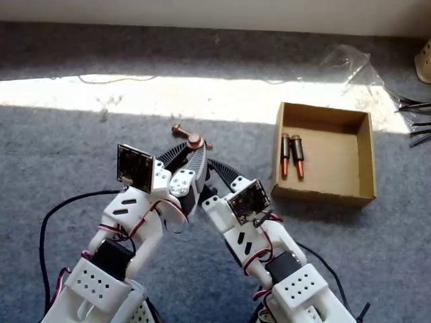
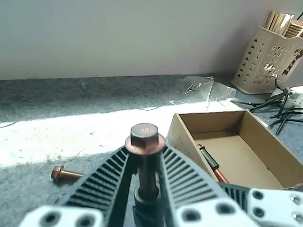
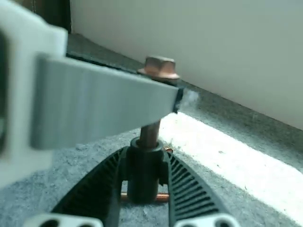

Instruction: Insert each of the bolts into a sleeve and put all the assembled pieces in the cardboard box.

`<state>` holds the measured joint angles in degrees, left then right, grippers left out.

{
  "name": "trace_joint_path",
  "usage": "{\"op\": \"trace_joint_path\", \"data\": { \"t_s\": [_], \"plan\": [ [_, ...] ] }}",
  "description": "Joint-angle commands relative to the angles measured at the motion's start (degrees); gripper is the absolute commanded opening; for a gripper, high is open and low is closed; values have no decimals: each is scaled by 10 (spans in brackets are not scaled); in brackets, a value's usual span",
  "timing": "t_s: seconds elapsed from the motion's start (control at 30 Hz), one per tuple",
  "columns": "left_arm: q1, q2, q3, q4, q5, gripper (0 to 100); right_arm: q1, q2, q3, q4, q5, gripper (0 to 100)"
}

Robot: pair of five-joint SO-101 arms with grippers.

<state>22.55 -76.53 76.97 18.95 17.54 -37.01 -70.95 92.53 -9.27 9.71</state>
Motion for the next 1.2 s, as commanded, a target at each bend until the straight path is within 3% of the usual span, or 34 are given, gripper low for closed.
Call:
{"op": "trace_joint_path", "data": {
  "t_s": [0.0,0.2,0.4,0.97,1.17],
  "plan": [
    [-6,-4,5,-3,4,7,14,-12,-14,-18,4,5],
    [-7,-4,4,-3,4,11,14,-12,-14,-18,4,5],
    [-18,-4,4,-3,5,149,14,-12,-14,-18,4,5],
    [-27,-4,-26,-3,3,196,15,-12,-12,-18,6,5],
    [-131,-5,-79,-1,4,143,15,-12,-11,-18,7,5]
  ]
}}
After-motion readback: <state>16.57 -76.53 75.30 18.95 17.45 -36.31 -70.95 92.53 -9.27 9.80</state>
